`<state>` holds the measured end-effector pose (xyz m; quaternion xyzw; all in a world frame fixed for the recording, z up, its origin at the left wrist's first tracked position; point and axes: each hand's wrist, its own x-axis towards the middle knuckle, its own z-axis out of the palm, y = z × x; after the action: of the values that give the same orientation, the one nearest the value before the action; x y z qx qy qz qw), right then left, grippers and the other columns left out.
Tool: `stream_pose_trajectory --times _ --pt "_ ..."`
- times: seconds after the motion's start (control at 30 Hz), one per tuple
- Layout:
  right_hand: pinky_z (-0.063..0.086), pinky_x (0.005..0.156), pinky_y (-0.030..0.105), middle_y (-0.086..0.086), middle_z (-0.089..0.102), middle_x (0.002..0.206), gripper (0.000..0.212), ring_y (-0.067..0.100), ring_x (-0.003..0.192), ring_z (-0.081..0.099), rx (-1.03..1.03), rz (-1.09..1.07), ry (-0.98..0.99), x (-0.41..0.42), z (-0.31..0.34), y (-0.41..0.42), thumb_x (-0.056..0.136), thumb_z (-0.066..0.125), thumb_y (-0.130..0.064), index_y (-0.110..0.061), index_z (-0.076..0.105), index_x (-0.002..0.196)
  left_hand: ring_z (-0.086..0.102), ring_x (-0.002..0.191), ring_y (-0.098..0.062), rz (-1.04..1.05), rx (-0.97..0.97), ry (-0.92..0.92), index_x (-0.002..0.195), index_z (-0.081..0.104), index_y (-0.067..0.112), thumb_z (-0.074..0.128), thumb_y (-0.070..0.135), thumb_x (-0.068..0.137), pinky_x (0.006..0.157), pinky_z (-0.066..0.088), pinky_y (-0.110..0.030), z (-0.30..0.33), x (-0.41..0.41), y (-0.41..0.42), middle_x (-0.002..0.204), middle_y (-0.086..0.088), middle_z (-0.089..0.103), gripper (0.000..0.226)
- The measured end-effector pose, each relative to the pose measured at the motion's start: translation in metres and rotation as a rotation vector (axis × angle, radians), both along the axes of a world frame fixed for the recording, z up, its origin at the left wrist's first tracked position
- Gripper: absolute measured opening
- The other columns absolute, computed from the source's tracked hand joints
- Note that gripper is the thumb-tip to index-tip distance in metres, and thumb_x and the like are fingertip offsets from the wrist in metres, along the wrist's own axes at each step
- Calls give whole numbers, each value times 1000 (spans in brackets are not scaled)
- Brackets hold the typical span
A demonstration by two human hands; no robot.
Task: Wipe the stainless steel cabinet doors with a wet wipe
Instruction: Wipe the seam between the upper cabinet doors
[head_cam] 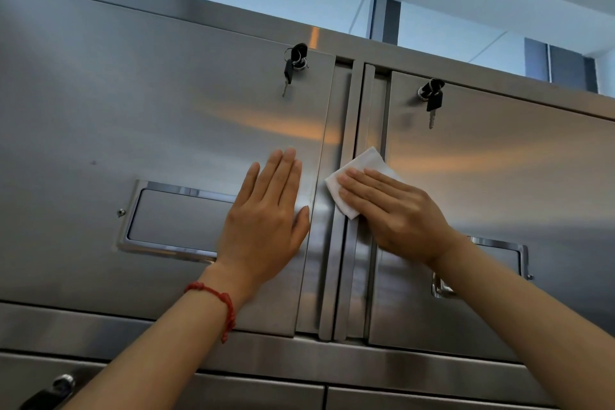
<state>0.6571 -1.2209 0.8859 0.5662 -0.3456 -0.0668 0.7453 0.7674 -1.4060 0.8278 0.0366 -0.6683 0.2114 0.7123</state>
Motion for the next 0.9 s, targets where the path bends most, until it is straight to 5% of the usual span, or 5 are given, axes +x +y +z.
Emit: stream_pose_trajectory --times 0.17,0.37,0.67,0.9 --pt "45 100 43 21 63 119 30 31 114 60 26 1 -21 -1 -21 1 101 44 -14 3 66 113 31 138 -31 5 12 -23 140 38 -3 11 39 101 112 28 -47 0 1 0 147 -21 35 64" --pt "45 99 43 21 62 120 29 31 113 60 49 -39 14 0 -12 5 90 60 -14 2 66 113 31 138 -31 -13 -1 -4 139 39 -3 15 38 101 111 29 -48 0 0 0 147 -21 35 62" --pt "47 98 43 21 62 120 28 31 114 59 90 -55 20 -1 -21 8 90 59 -12 2 67 113 32 138 -32 -10 -2 -9 139 39 -4 29 34 96 111 30 -49 0 0 0 147 -21 35 59" --pt "46 99 44 22 61 121 29 32 115 59 30 -38 -36 0 -24 3 91 57 -12 3 65 114 31 138 -32 -5 -4 -6 140 38 -4 20 37 99 111 28 -48 0 0 -1 147 -21 34 60"
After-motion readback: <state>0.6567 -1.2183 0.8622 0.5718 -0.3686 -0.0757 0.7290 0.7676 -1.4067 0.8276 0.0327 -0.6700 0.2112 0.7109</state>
